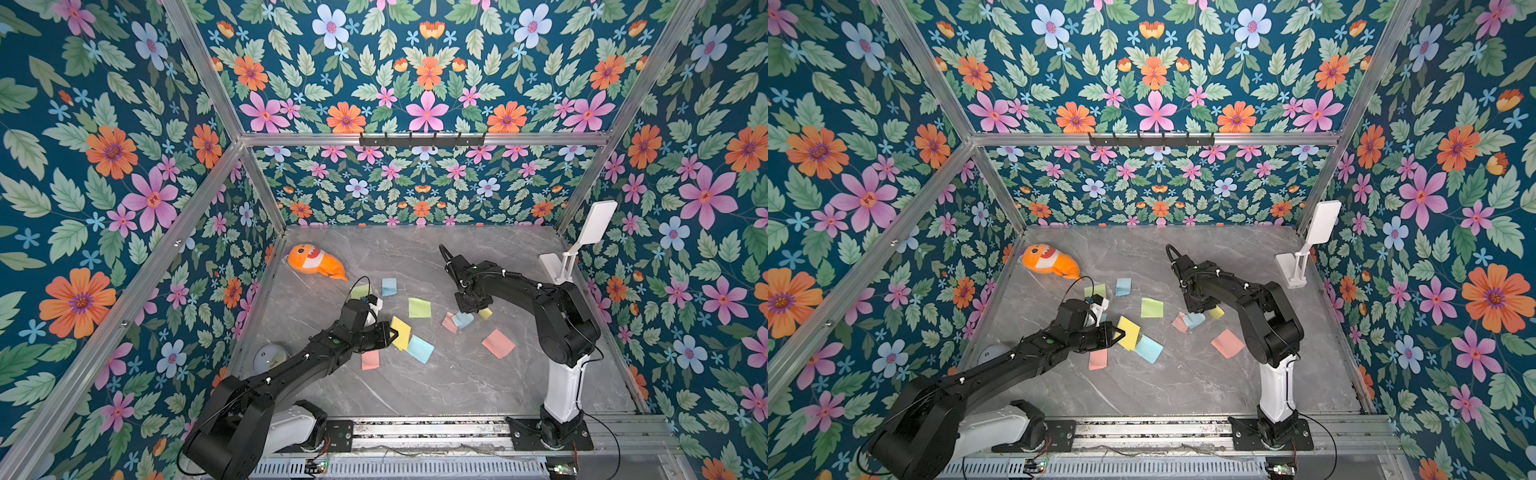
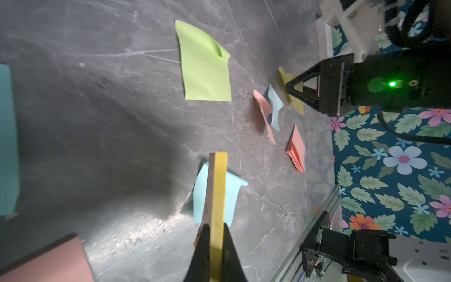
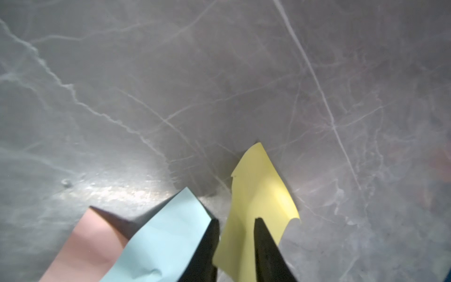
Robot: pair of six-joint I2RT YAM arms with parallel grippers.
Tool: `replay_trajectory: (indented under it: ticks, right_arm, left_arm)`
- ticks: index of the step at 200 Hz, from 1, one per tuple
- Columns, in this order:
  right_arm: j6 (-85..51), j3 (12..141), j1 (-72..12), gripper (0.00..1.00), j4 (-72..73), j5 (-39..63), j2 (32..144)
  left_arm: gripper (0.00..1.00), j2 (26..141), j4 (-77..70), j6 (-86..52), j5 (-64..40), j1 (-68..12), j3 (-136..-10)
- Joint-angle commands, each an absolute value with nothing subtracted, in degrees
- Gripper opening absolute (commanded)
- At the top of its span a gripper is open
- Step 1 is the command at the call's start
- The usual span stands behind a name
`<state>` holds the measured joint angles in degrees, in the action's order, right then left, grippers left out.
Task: Tear off pages from different memo pads
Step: Place the paper at the center of the board, then adjust the paper at the center of the board.
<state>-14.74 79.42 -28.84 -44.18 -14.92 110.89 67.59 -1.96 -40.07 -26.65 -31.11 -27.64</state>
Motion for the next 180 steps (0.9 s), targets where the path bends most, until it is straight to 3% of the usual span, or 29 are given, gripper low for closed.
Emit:
replay_trajectory:
  ticks: [1, 21, 30, 70, 123, 180]
  right_arm:
    - [-15.6, 79.1, -27.9, 0.38, -43.5, -7.4, 107.6]
    - [-16.0, 79.4, -27.3, 0.57, -44.5, -6.1, 104.1]
    - [-16.1, 79.4, -27.3, 0.6, -45.0, -6.6, 102.8]
    - [-17.4, 76.1, -27.3, 0.61, -44.4, -9.2, 95.9]
    - [-19.6, 70.0, -27.3, 0.61, -42.1, -9.6, 86.5]
    - [-20.9, 67.6, -27.3, 0.61, -40.5, -7.8, 84.0]
  left_arm:
    - [0.0, 67.4, 0.3, -39.4, -24.0, -30.1, -28.0]
    - [0.0, 69.8, -1.2, -39.0, -24.4, -29.0, -28.5]
    - [0.0, 71.2, -2.9, -39.1, -24.6, -28.3, -28.5]
    - [0.0, 78.0, -9.6, -39.2, -25.5, -25.5, -31.1]
    - [0.0, 86.6, -8.2, -36.3, -22.9, -25.3, -34.6]
    - [0.0, 94.7, -20.7, -42.6, -26.5, -28.0, -35.5]
